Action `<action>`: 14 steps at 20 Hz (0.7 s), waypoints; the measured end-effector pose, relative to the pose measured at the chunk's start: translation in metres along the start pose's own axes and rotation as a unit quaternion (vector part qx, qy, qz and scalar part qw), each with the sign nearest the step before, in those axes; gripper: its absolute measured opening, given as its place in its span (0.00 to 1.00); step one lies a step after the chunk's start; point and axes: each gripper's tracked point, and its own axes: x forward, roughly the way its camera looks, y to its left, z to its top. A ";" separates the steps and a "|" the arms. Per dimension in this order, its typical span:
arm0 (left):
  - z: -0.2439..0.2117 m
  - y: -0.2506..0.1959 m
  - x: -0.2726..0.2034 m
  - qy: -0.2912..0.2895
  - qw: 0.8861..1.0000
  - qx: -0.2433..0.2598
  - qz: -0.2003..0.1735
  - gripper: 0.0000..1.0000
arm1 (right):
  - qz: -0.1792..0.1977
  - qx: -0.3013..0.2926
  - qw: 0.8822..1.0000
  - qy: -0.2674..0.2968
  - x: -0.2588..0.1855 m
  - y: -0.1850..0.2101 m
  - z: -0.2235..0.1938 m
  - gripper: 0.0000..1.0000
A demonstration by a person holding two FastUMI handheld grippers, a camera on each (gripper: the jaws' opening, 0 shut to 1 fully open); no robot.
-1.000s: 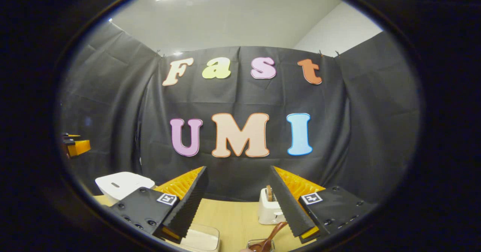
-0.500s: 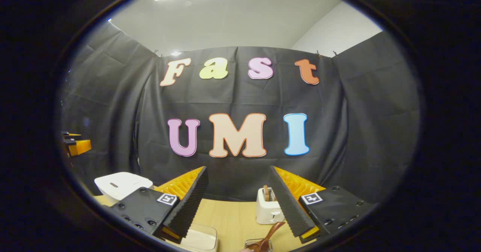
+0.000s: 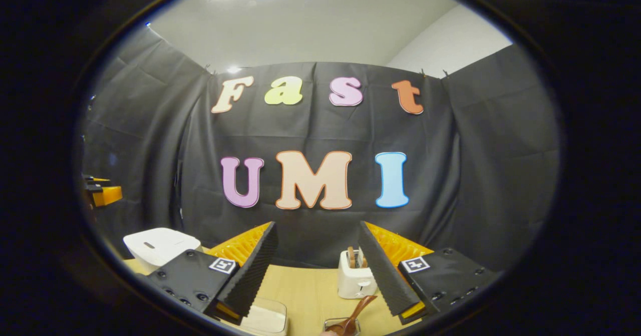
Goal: Close the left gripper, press the button to open the rice cooker; take a wooden spoon from the chopstick holder with the right hand, scoop a spoonful of rice and pour it into the rice cooker, then put the wooden spoon back into the chopstick holder.
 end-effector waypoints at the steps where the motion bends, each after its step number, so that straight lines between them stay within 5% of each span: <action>1: 0.000 -0.001 0.003 0.001 1.000 0.001 -0.003 0.80 | -0.002 -0.002 1.000 0.000 0.000 0.000 0.000 1.00; 6: -0.002 0.003 0.012 0.002 1.000 -0.003 -0.015 0.42 | -0.011 -0.004 1.000 0.001 -0.001 0.000 -0.001 1.00; 9: -0.007 0.004 0.017 0.007 1.000 0.000 -0.022 0.28 | -0.016 -0.004 1.000 0.001 -0.002 0.002 -0.001 1.00; 12: -0.014 0.002 0.025 0.015 0.999 -0.006 -0.034 0.00 | -0.023 -0.011 1.000 -0.004 -0.001 0.003 0.001 1.00; 14: -0.024 -0.003 0.028 0.026 0.998 -0.017 -0.055 0.00 | -0.025 -0.015 1.000 -0.007 -0.002 0.005 0.002 1.00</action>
